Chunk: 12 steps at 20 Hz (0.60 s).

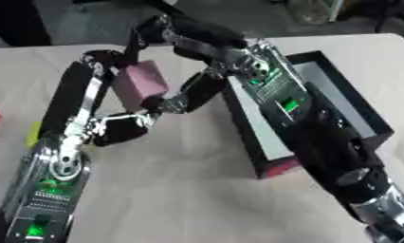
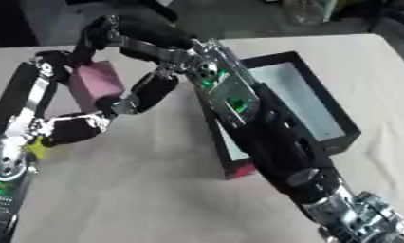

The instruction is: Pick up the objects with one hand, pass them to the other hand, and then place them into the box on the other side of the table.

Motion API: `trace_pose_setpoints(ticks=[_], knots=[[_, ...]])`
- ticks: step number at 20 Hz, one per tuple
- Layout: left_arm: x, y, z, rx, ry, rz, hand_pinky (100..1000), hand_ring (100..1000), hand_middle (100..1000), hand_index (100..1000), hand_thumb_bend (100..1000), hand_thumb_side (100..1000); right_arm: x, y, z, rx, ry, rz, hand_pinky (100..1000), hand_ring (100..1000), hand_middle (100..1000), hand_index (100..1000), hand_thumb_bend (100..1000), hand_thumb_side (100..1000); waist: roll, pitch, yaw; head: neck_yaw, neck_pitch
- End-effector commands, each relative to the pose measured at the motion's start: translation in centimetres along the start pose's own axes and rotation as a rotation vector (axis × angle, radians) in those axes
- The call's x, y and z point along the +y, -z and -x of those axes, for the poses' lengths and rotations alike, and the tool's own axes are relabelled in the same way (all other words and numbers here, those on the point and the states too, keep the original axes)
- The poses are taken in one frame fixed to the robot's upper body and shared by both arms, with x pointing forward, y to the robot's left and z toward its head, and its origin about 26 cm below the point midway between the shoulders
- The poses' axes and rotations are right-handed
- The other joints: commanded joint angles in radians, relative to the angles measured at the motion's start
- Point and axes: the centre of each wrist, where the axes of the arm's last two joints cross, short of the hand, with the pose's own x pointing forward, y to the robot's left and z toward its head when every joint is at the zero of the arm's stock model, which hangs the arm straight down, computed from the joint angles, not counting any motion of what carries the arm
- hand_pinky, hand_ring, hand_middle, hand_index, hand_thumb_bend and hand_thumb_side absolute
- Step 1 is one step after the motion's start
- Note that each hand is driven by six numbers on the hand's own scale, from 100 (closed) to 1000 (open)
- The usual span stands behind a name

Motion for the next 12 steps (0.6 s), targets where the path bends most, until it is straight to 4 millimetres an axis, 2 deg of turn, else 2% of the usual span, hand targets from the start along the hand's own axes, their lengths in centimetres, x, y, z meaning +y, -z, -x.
trace_pose_setpoints(ticks=[1,6,7,12], knots=[[0.92,0.50,-2.19,-0.083,-0.009,-0.045,632,434,348,579,307,100,0.08,0.21,-0.08,0.001,0.000,-0.009,764,727,374,687,308,100,-0.003,-0.013,-0.001,0.000,0.000],[0.92,0.51,-2.19,-0.084,-0.009,-0.045,632,434,348,579,307,100,0.08,0.22,-0.09,0.000,0.001,-0.008,764,727,374,687,308,100,-0.003,-0.013,-0.001,0.000,0.000],[0.92,0.51,-2.20,-0.085,-0.010,-0.045,633,438,355,581,376,100,0.07,0.22,-0.10,-0.001,0.003,-0.005,758,717,340,671,299,100,-0.003,-0.013,-0.002,-0.001,-0.001],[0.88,0.50,-2.16,-0.086,0.000,-0.048,641,451,375,597,463,100,-0.02,0.20,-0.17,-0.004,0.022,0.013,757,715,321,662,300,100,-0.001,-0.014,-0.004,-0.002,-0.004]])
